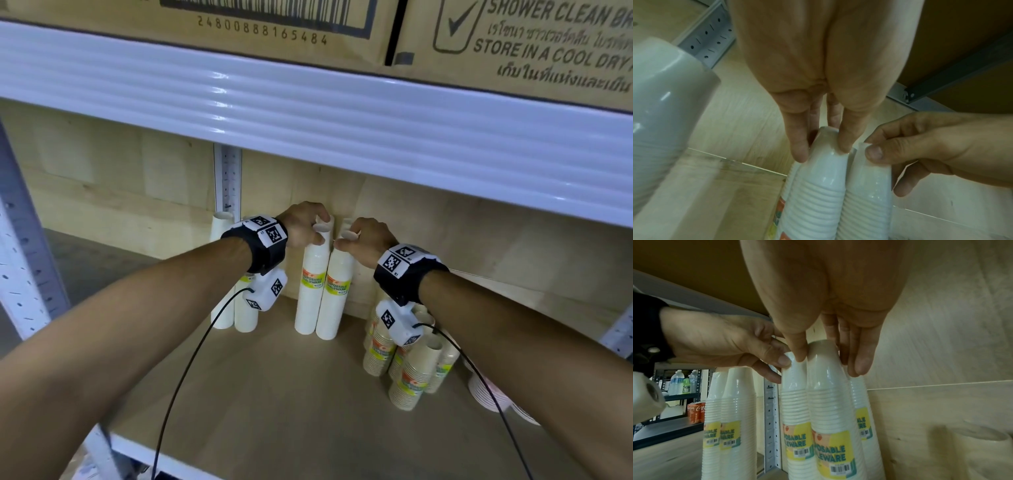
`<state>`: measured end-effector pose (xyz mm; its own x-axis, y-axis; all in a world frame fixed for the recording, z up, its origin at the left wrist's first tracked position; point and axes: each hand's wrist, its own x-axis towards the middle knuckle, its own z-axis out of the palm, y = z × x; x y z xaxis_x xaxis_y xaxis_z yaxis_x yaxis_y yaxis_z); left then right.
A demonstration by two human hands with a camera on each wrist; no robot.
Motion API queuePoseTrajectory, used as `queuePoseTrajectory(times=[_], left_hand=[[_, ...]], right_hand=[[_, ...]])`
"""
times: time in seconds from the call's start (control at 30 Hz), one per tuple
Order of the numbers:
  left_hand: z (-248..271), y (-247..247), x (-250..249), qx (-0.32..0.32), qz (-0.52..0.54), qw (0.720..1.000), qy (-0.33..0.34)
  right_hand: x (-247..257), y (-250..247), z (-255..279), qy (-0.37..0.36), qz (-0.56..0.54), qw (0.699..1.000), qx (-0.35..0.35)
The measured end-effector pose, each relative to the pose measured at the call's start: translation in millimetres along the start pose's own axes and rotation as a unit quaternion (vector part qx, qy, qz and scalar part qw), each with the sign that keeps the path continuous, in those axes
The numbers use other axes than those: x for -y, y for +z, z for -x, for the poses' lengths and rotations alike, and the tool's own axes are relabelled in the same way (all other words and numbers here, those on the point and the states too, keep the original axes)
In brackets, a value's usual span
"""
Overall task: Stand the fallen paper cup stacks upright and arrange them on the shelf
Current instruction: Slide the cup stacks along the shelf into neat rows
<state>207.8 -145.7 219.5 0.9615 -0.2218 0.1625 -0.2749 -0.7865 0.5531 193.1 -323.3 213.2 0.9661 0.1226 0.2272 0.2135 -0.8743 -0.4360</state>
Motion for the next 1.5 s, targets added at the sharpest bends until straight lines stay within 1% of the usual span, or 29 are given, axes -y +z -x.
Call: queuePoseTrajectory(times=[0.13,0.27,0.43,0.6,0.77,0.9,1.13,1.3,1.4,1.5], left_hand=[[6,-10,-5,-0.005,0.002,1.0,0.003],[15,-30,-10,-0.02,0.002,1.0,-0.002],[26,-61,-8,-0.063,-0.029,0.997,-0.013],[40,-89,9,-0.098,-0.032,0.993,-0.048],[55,-103,36,-0.131,-0.047,0.987,-0.083],[65,-103,58,-0.14,-0.036,0.983,-0.111],[73,-84,87,-0.108,-0.012,0.981,-0.161],[75,-71,97,-0.092,-0.008,0.983,-0.156],[75,-67,100,-0.106,0.017,0.984,-0.143],[77,-65,101,-0.12,0.021,0.983,-0.134]], right_hand=[[8,-8,2,-0.01,0.008,1.0,-0.001],[21,-16,0,-0.024,0.009,0.999,-0.022],[46,-20,-6,-0.052,0.005,0.998,-0.033],[77,-7,-10,-0.091,-0.01,0.996,-0.019],[107,15,-10,-0.121,-0.023,0.992,-0.008],[124,36,-11,-0.128,-0.044,0.991,-0.003],[140,71,-13,-0.122,-0.033,0.992,0.022],[139,85,-17,-0.116,-0.048,0.991,0.041],[136,91,-16,-0.117,-0.066,0.99,0.042],[134,94,-14,-0.119,-0.082,0.989,0.031]])
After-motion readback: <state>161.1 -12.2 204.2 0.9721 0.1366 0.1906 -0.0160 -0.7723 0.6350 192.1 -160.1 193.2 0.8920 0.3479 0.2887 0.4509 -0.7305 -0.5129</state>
